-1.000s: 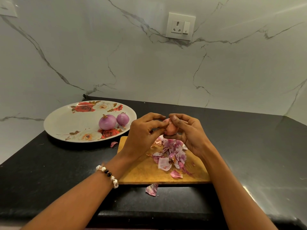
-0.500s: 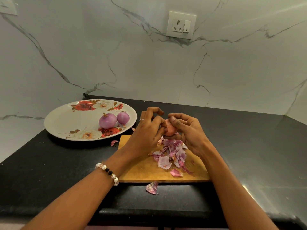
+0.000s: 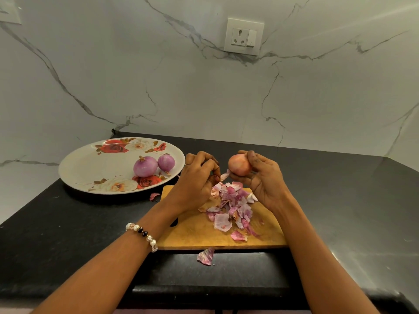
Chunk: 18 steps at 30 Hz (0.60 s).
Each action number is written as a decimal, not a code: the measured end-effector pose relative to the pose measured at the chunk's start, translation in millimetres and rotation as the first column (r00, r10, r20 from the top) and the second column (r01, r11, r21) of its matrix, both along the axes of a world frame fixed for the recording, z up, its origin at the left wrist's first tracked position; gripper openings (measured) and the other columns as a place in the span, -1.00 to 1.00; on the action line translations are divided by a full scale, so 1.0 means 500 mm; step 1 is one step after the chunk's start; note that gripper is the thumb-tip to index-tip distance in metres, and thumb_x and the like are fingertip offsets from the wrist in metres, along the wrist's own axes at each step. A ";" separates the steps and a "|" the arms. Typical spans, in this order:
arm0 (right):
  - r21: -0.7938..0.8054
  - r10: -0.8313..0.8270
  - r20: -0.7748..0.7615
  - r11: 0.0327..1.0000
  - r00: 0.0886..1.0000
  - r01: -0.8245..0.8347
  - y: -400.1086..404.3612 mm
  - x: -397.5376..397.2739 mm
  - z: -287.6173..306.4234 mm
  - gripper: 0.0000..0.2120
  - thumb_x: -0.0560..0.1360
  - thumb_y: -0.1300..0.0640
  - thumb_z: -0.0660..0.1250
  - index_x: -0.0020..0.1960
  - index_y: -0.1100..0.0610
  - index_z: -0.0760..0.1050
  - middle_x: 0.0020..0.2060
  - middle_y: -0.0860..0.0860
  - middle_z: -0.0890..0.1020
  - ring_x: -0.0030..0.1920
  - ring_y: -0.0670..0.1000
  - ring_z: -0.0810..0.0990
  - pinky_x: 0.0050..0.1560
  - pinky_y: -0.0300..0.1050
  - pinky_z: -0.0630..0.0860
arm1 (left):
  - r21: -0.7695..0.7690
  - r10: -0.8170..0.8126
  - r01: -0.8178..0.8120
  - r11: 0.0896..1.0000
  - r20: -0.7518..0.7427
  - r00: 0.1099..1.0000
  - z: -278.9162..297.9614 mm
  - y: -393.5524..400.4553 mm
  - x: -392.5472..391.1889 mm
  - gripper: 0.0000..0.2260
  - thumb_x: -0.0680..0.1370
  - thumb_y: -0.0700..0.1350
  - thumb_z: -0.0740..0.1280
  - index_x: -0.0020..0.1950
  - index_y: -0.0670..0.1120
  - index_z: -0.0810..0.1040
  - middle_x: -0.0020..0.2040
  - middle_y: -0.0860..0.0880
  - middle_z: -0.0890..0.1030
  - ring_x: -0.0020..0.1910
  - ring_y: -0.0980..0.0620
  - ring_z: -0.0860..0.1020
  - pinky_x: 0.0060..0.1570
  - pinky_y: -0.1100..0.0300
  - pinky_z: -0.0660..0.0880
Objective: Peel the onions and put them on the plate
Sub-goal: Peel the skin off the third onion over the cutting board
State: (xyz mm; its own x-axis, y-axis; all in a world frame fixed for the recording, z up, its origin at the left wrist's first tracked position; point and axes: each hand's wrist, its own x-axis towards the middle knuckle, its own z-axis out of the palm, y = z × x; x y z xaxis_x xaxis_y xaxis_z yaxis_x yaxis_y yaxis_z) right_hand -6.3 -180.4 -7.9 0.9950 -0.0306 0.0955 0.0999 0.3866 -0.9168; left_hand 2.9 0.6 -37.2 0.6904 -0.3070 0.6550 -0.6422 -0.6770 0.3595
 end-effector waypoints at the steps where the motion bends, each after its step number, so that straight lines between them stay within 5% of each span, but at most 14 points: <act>1: -0.007 0.003 -0.007 1.000 1.000 -0.003 0.002 0.000 -0.001 -0.74 0.63 0.13 0.21 0.16 0.28 0.54 0.13 0.22 0.57 -0.01 0.22 0.68 -0.23 -0.01 0.68 | -0.012 -0.016 0.016 1.000 -0.008 1.000 0.001 0.000 0.000 -0.89 0.49 -0.26 0.28 -0.01 -0.14 0.52 0.12 -0.08 0.47 0.09 0.02 0.31 -0.03 0.24 0.27; 6: 0.000 -0.043 -0.025 0.999 0.999 0.043 -0.001 0.003 -0.001 -0.73 0.65 0.13 0.18 0.17 0.30 0.52 0.13 0.22 0.56 0.02 0.21 0.64 -0.22 -0.01 0.68 | -0.181 -0.130 0.115 0.977 -0.078 0.988 0.016 0.000 -0.012 -0.88 0.44 -0.21 0.16 -0.09 -0.04 0.42 0.00 0.04 0.46 0.01 0.06 0.39 -0.09 0.32 0.37; 10: -0.022 -0.084 -0.013 0.996 0.996 0.084 -0.005 0.004 -0.001 -0.79 0.65 0.13 0.20 0.09 0.24 0.54 0.12 0.17 0.56 0.04 0.20 0.62 -0.23 -0.03 0.68 | -0.197 -0.112 0.101 0.975 -0.046 0.993 0.020 0.005 -0.016 -0.92 0.49 -0.23 0.29 -0.05 -0.10 0.51 -0.07 0.08 0.48 -0.05 0.06 0.44 -0.16 0.39 0.37; 18: -0.116 0.138 -0.013 0.984 0.990 -0.138 0.004 -0.010 0.001 -0.69 0.47 0.11 0.34 0.13 0.28 0.56 0.16 0.27 0.55 0.04 0.24 0.63 -0.21 0.00 0.68 | -0.181 -0.155 0.153 0.972 0.003 0.988 0.015 0.002 -0.019 -0.91 0.52 -0.22 0.35 0.01 -0.12 0.58 -0.14 0.01 0.63 -0.20 0.13 0.56 -0.21 0.43 0.45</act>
